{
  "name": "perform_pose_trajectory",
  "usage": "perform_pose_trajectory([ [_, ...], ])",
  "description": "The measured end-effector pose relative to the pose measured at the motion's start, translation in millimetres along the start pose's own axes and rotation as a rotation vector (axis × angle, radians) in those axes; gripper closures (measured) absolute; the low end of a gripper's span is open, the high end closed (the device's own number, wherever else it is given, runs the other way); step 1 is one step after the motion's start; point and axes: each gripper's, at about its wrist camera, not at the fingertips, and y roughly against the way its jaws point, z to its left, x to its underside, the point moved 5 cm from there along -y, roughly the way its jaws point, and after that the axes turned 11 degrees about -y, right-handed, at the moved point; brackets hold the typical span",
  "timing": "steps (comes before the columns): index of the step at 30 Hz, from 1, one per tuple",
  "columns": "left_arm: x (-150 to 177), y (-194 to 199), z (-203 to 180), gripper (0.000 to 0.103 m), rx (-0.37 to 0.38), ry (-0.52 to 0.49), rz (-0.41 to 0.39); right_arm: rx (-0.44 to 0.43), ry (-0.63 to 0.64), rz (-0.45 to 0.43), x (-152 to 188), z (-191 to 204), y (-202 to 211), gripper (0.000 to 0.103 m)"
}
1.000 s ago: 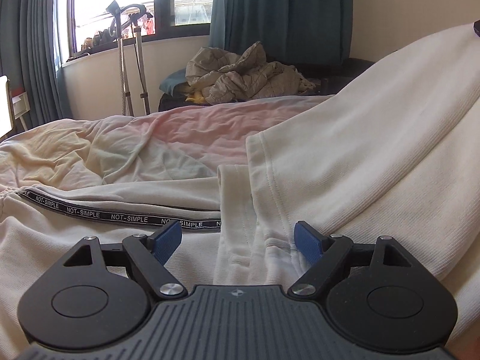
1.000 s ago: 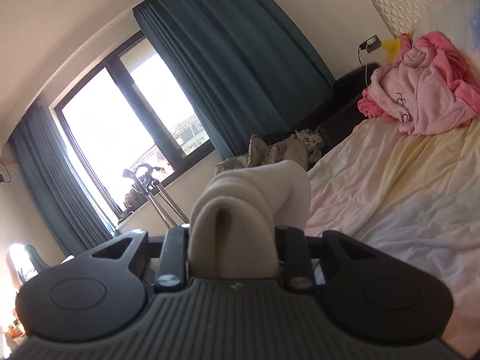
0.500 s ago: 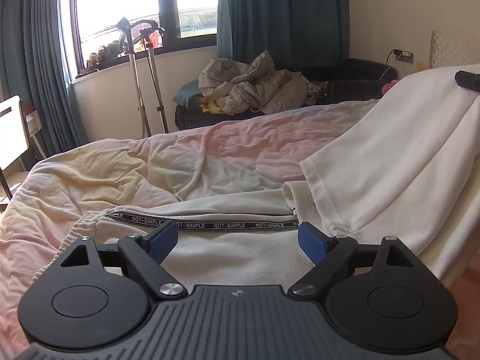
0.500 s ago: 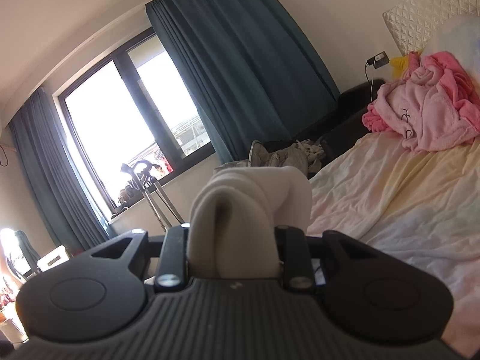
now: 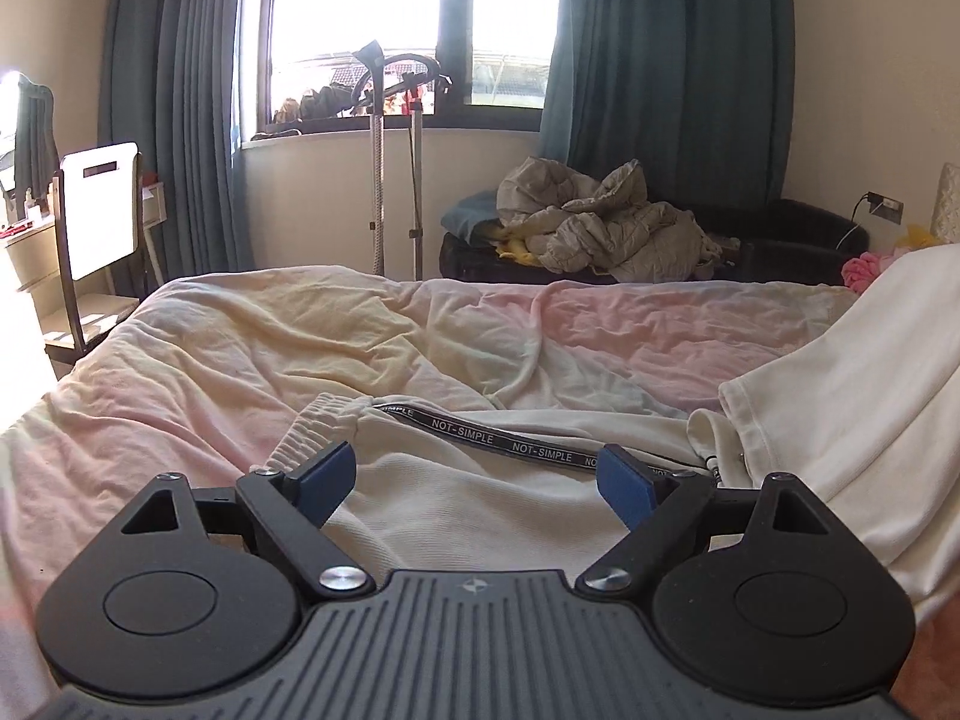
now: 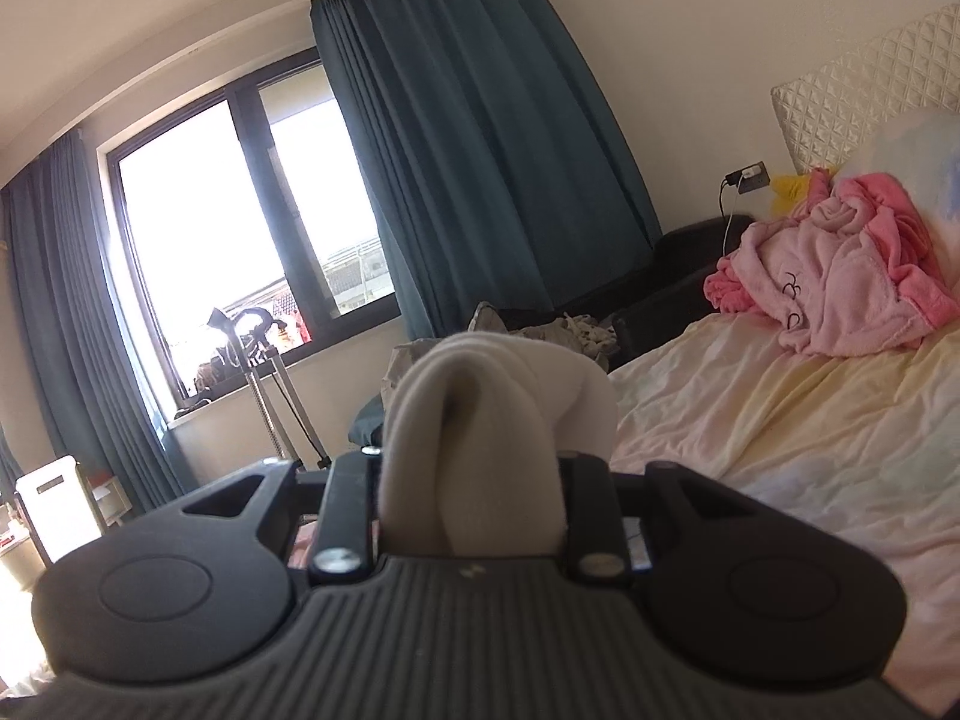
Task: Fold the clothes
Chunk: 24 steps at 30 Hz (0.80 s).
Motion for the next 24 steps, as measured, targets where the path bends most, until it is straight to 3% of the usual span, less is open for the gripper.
perform_pose_trajectory([
  [5,-17.7,17.8,53.3,0.014,-0.018,0.180,-0.091,-0.072,0.174,-0.005,10.5,74.4,-5.0,0.074],
  [8,-26.0,42.9,85.4,0.014,-0.051,0.252,-0.151,-0.155,0.308,-0.004,44.1,139.4,-9.3,0.074],
  [13,-26.2,92.3,139.1,0.013,-0.150,0.353,-0.243,-0.308,0.476,0.071,144.1,227.8,-11.5,0.074],
  [19,-11.6,118.3,183.0,0.011,-0.213,0.501,-0.314,-0.404,0.648,0.344,303.4,289.3,-16.6,0.074],
  [22,-4.6,107.3,184.4,0.011,-0.221,0.499,-0.270,-0.399,0.755,0.338,337.0,294.0,-15.4,0.073],
  [24,-0.1,97.7,181.3,0.011,-0.206,0.497,-0.246,-0.421,0.739,0.337,329.2,290.4,-14.3,0.072],
])
